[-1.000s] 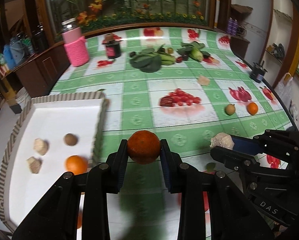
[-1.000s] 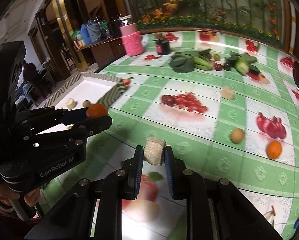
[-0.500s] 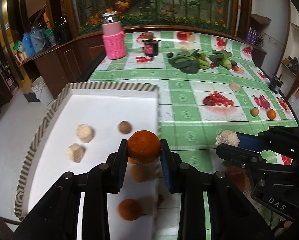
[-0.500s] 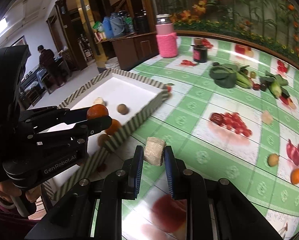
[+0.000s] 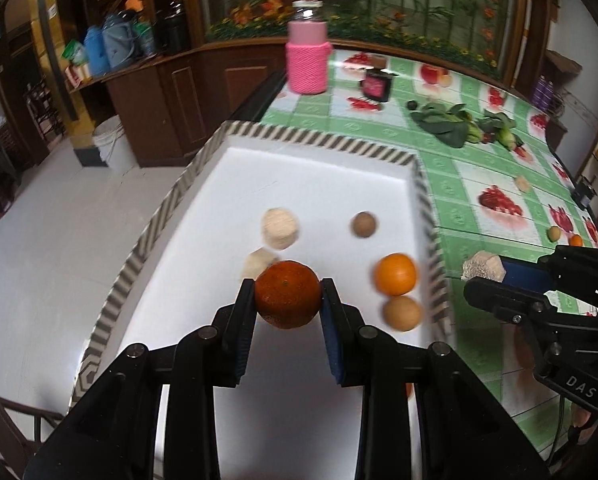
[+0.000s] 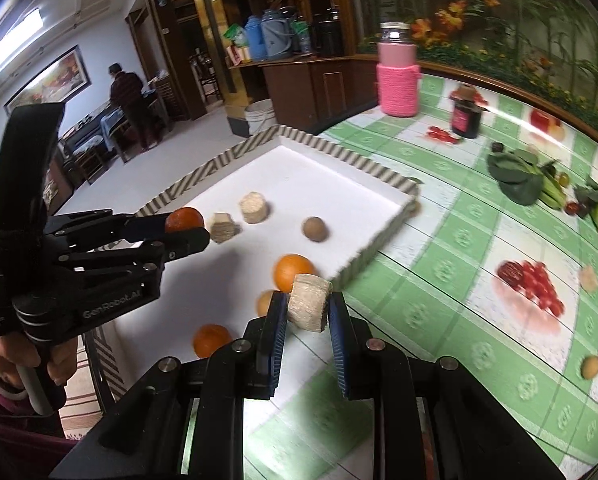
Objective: Organize fruits
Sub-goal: 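Carry block and orange over the white tray and open both tools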
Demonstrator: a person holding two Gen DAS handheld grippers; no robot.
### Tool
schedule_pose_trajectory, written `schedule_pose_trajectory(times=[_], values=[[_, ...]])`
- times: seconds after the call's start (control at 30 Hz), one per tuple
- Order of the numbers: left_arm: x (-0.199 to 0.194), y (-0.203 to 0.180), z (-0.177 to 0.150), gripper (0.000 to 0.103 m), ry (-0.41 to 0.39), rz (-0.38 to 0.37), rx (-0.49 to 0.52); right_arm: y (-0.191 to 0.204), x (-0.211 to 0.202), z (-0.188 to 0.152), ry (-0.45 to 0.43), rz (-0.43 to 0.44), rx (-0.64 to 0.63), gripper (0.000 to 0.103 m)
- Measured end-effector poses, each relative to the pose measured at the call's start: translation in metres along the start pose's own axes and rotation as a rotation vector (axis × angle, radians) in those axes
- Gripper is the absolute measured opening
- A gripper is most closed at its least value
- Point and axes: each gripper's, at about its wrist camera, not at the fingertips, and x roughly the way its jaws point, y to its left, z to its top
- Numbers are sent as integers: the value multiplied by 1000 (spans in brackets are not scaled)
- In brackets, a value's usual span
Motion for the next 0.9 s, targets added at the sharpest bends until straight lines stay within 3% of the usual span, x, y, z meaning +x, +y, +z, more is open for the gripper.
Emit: schedule_pose_trajectory(times=[0.5,0.9], values=[[21,29,-11,29,74,14,-61,40,67,15,111,56,-99,23],[27,32,-13,29,91,27,-84,37,64,13,110,77,-97,25]])
